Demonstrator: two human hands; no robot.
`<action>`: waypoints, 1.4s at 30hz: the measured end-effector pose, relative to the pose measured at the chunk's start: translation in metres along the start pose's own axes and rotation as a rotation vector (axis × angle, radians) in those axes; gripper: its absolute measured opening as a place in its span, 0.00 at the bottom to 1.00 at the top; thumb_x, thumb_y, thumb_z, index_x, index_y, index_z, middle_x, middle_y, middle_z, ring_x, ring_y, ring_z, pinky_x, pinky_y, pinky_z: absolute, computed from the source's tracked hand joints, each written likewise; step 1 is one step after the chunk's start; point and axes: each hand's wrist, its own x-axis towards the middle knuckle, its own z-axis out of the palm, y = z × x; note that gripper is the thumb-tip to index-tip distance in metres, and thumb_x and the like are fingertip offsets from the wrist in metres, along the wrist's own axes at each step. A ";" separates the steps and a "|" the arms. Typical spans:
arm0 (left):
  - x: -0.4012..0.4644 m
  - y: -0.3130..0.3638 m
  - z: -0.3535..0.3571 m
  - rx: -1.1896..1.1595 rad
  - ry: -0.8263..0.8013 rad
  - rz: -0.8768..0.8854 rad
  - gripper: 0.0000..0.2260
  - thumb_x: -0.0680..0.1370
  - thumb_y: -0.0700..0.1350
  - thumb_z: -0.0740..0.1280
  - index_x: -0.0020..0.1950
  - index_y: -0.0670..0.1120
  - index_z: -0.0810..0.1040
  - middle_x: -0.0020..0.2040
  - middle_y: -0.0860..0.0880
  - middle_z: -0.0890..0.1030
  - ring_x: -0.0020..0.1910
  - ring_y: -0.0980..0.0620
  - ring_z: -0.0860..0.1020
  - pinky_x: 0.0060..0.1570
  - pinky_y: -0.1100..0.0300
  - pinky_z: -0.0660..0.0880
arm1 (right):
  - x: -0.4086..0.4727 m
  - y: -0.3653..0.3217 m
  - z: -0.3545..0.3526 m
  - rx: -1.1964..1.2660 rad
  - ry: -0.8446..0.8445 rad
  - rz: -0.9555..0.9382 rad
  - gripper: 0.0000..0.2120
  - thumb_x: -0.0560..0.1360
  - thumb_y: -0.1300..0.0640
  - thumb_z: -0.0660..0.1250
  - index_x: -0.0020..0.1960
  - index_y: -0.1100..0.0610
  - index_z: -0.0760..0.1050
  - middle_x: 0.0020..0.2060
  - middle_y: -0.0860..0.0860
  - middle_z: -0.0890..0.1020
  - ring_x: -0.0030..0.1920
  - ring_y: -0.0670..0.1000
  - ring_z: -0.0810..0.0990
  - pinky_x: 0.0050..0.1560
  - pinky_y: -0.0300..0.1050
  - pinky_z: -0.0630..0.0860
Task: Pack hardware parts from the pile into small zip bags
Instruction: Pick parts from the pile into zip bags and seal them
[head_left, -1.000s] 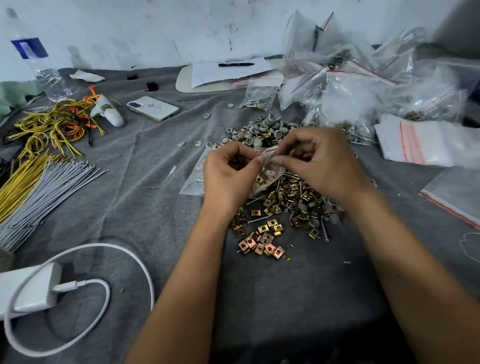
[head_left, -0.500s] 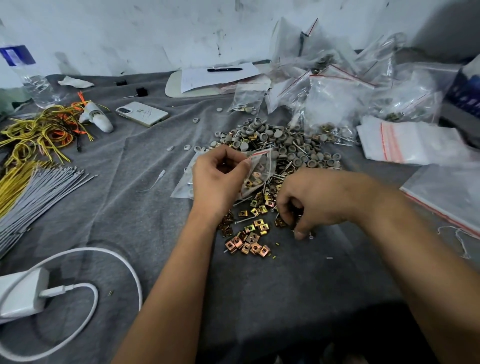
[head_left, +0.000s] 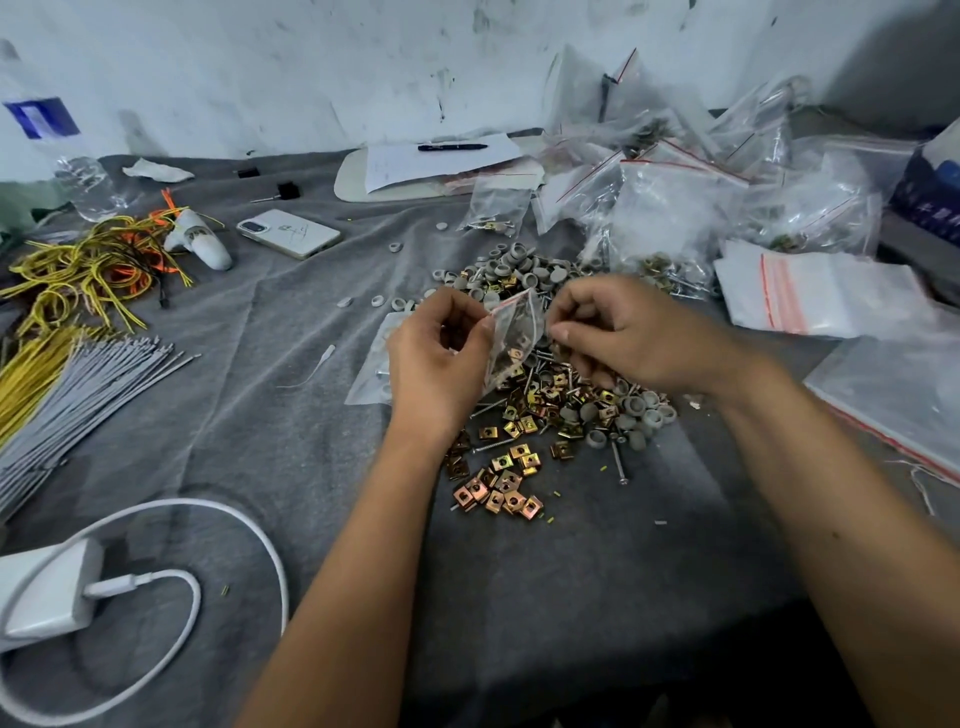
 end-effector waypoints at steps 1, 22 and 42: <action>0.000 0.000 0.001 0.016 0.007 0.021 0.05 0.79 0.36 0.71 0.48 0.46 0.80 0.37 0.51 0.81 0.34 0.51 0.78 0.32 0.54 0.74 | 0.004 0.001 0.003 0.051 0.053 -0.021 0.05 0.83 0.63 0.64 0.51 0.56 0.78 0.32 0.53 0.82 0.29 0.50 0.79 0.30 0.39 0.76; -0.002 0.002 0.001 0.188 -0.027 0.155 0.08 0.75 0.33 0.70 0.48 0.43 0.86 0.42 0.50 0.84 0.41 0.53 0.82 0.45 0.49 0.81 | 0.016 0.023 0.037 0.185 0.390 -0.212 0.05 0.73 0.62 0.78 0.46 0.57 0.83 0.33 0.52 0.85 0.27 0.52 0.83 0.25 0.40 0.76; -0.001 0.004 0.000 0.054 0.110 0.068 0.09 0.75 0.40 0.66 0.50 0.48 0.85 0.37 0.55 0.81 0.35 0.51 0.80 0.37 0.55 0.77 | 0.016 0.022 0.037 0.226 0.408 -0.263 0.08 0.72 0.56 0.80 0.44 0.56 0.82 0.34 0.51 0.85 0.27 0.50 0.82 0.26 0.37 0.74</action>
